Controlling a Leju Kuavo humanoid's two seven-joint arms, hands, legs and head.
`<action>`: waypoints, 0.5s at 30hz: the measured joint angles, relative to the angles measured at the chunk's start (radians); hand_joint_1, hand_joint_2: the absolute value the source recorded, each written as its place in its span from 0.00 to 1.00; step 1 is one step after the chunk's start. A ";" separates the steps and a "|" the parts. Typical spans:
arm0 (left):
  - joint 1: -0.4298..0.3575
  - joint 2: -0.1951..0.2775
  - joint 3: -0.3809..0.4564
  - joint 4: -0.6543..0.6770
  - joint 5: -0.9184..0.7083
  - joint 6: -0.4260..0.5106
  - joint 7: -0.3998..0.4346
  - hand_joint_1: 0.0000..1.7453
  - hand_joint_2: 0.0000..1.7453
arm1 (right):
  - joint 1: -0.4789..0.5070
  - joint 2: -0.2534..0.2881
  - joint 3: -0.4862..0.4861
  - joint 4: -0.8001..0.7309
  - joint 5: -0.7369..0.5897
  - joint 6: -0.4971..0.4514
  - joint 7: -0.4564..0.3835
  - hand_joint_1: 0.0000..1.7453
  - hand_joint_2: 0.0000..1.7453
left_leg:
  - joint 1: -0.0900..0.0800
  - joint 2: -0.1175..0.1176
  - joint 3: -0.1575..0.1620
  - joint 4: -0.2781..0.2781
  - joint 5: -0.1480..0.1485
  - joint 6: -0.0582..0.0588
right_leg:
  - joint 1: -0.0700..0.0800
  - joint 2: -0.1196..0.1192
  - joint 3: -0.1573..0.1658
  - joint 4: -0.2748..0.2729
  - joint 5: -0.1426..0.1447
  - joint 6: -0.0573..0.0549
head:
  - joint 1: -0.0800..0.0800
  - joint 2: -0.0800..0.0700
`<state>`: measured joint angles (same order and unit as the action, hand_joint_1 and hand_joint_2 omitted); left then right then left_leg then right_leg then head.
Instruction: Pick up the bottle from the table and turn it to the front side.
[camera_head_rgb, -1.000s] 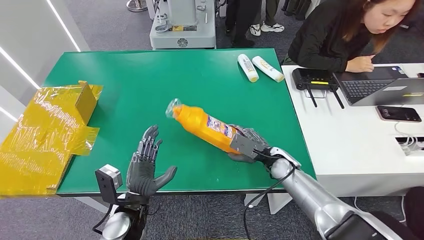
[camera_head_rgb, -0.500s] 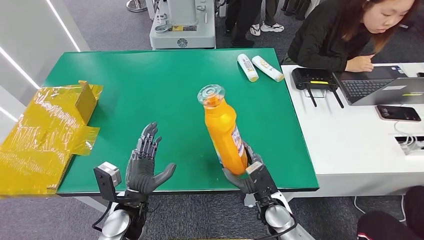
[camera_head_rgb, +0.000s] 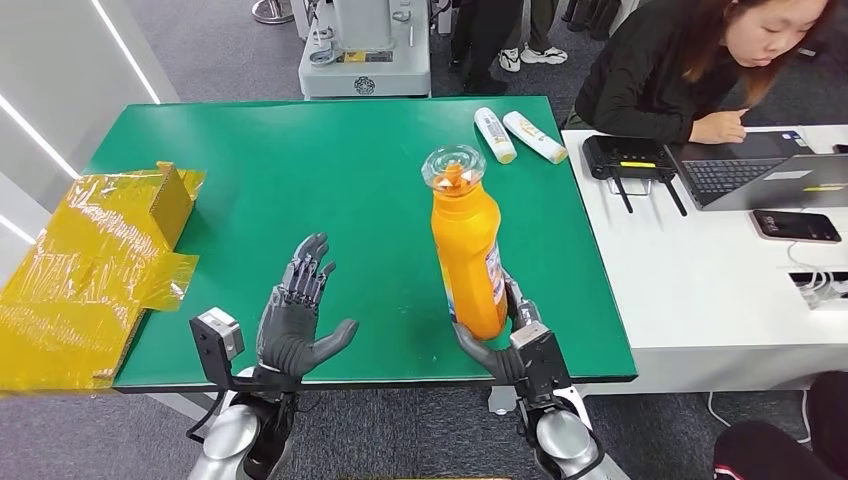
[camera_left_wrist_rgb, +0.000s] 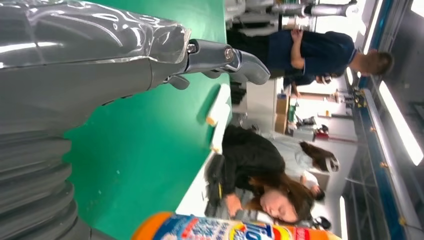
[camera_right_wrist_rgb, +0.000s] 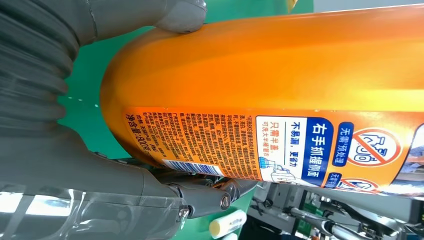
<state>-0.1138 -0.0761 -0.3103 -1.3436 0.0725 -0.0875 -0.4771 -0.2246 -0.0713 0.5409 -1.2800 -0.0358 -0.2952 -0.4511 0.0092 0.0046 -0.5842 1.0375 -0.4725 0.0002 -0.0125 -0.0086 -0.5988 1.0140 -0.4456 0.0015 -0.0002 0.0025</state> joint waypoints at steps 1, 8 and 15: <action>-0.009 0.000 -0.002 0.001 0.011 -0.023 0.011 0.00 1.00 | -0.007 0.002 -0.001 0.003 0.000 0.006 0.000 1.00 1.00 | 0.000 0.000 0.000 0.000 0.000 0.000 | 0.000 0.000 0.000 0.000 0.000 0.000 | 0.000 0.000; -0.156 0.002 -0.026 0.038 0.039 -0.116 0.069 0.00 1.00 | -0.132 0.055 0.000 0.104 0.003 0.073 0.017 1.00 1.00 | 0.000 0.000 0.000 0.000 0.003 -0.001 | 0.000 0.000 0.000 0.000 0.003 -0.002 | 0.000 0.000; -0.268 0.002 -0.032 0.091 0.032 -0.138 0.104 0.00 1.00 | -0.245 0.119 0.033 0.240 0.087 0.152 0.085 1.00 1.00 | 0.000 0.000 0.000 0.000 0.004 -0.002 | 0.000 0.000 -0.001 0.001 0.003 -0.002 | 0.000 0.000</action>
<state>-0.3814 -0.0742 -0.3425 -1.2525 0.1040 -0.2254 -0.3727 -0.4692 0.0477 0.5735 -1.0402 0.0510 -0.1428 -0.3665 0.0096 0.0047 -0.5843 1.0377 -0.4686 -0.0021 -0.0122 -0.0084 -0.5996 1.0154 -0.4423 -0.0005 -0.0003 0.0026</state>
